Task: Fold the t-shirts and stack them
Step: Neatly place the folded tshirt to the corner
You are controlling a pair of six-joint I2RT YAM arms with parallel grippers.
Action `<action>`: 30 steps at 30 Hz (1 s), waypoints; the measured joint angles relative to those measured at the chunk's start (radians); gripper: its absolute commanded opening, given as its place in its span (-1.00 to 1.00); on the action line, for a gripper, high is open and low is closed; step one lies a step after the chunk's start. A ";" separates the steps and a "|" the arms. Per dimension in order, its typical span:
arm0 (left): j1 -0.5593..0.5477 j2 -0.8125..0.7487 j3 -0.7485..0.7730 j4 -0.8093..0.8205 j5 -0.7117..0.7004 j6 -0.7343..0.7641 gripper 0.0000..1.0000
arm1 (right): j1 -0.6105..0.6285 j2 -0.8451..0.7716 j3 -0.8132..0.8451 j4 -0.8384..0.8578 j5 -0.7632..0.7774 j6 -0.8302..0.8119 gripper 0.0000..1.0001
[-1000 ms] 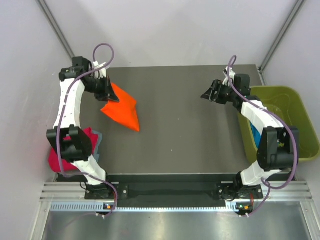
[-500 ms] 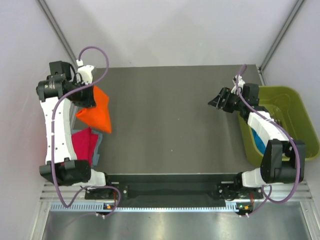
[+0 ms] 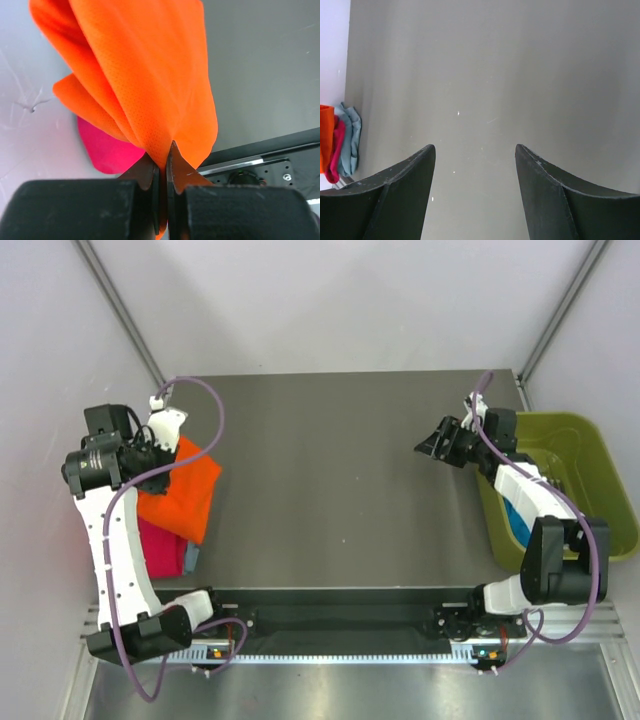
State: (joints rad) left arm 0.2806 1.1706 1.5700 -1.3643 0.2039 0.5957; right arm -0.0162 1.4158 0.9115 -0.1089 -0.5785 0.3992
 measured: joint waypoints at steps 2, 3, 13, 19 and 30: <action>0.000 -0.016 -0.011 0.001 -0.014 0.010 -1.00 | 0.000 0.014 0.005 0.003 -0.003 0.005 0.30; 0.000 -0.023 -0.021 0.001 -0.021 0.014 -1.00 | 0.000 0.023 0.009 0.006 -0.004 0.007 0.31; 0.037 -0.001 -0.081 0.000 -0.105 0.026 -1.00 | 0.000 0.096 0.063 0.016 -0.019 0.023 0.30; 0.140 0.092 -0.072 0.002 -0.146 -0.002 -1.00 | 0.000 0.122 0.076 0.019 -0.022 0.029 0.30; 0.189 0.186 -0.074 0.007 -0.256 -0.037 -1.00 | 0.000 0.133 0.078 0.037 -0.022 0.042 0.30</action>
State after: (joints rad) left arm 0.4694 1.3563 1.4963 -1.3575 -0.0525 0.5591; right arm -0.0162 1.5486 0.9897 -0.0715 -0.6006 0.4408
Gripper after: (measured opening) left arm 0.045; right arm 0.652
